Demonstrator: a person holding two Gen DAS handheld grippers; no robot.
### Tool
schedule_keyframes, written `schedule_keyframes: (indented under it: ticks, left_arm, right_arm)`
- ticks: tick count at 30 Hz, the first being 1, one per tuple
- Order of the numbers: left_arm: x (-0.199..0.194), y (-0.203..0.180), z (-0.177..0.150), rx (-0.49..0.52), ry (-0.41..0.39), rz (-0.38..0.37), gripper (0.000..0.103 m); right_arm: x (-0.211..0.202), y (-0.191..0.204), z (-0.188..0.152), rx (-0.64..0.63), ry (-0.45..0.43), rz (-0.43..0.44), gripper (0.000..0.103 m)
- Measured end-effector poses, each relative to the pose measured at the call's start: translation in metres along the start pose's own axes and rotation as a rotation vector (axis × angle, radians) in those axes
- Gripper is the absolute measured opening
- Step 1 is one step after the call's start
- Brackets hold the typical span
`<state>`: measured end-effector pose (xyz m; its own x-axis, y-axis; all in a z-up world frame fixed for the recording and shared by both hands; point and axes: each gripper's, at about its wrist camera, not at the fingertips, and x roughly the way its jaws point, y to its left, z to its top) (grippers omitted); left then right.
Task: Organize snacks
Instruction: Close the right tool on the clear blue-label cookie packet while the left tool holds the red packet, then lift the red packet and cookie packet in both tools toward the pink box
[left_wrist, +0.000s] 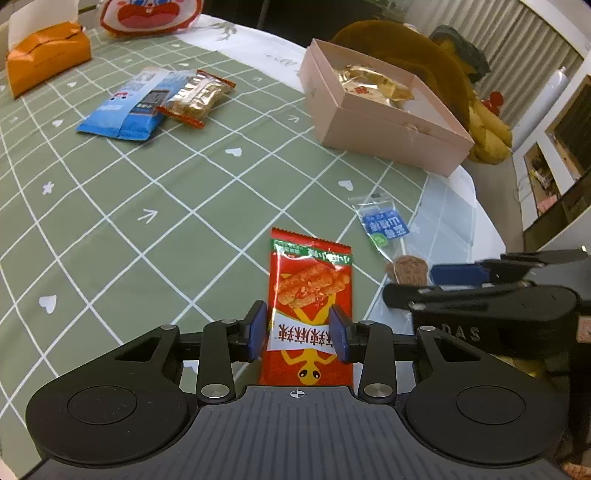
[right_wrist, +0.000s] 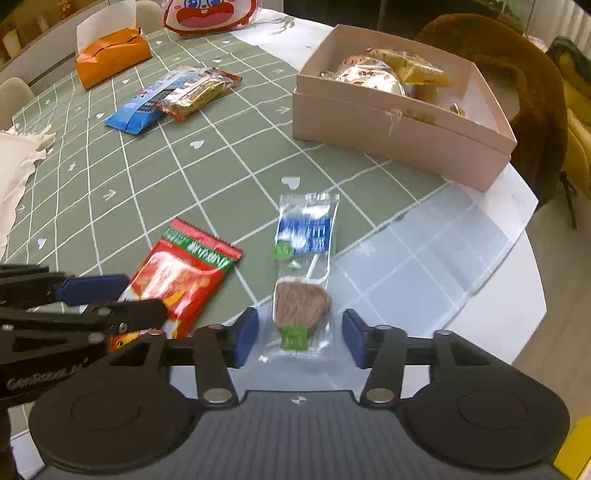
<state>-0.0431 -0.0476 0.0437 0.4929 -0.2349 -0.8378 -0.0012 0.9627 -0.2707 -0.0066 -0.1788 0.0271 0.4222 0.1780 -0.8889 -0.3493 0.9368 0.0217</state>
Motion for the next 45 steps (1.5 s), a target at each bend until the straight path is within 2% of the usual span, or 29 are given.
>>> schedule_keyframes:
  ticks: [5, 8, 11, 15, 17, 22, 29, 34, 45]
  left_arm:
    - [0.001, -0.004, 0.001, 0.020, 0.010, 0.017, 0.041]
    - [0.003, -0.009, 0.002, 0.053, 0.006, 0.032, 0.042]
    - [0.005, -0.017, 0.002, 0.098, 0.006, 0.068, 0.046]
    - [0.008, -0.029, 0.000, 0.159, -0.013, 0.126, 0.056]
    - [0.008, -0.033, 0.000, 0.187, -0.018, 0.142, 0.056]
    - [0.011, -0.032, 0.002, 0.176, 0.001, 0.084, 0.055]
    - [0.011, -0.029, -0.001, 0.194, -0.016, 0.053, 0.055]
    - [0.011, -0.027, -0.004, 0.201, -0.034, 0.019, 0.064]
    - [0.015, -0.041, -0.006, 0.279, -0.016, 0.067, 0.069]
  right_arm:
    - [0.006, -0.002, 0.009, -0.008, -0.019, 0.006, 0.055]
    - [0.003, -0.001, 0.006, -0.018, -0.027, 0.010, 0.046]
    - [0.000, -0.003, -0.001, -0.017, -0.041, -0.005, 0.046]
    - [-0.004, -0.012, -0.008, 0.016, -0.047, -0.009, 0.046]
    - [-0.005, -0.017, -0.011, 0.030, -0.054, -0.015, 0.046]
    - [-0.006, -0.022, -0.016, 0.035, -0.068, -0.014, 0.047]
    - [-0.006, -0.020, -0.017, 0.058, -0.076, -0.021, 0.049]
    - [-0.007, -0.021, -0.018, 0.068, -0.072, -0.026, 0.050]
    - [-0.007, -0.022, -0.020, 0.064, -0.083, -0.028, 0.055]
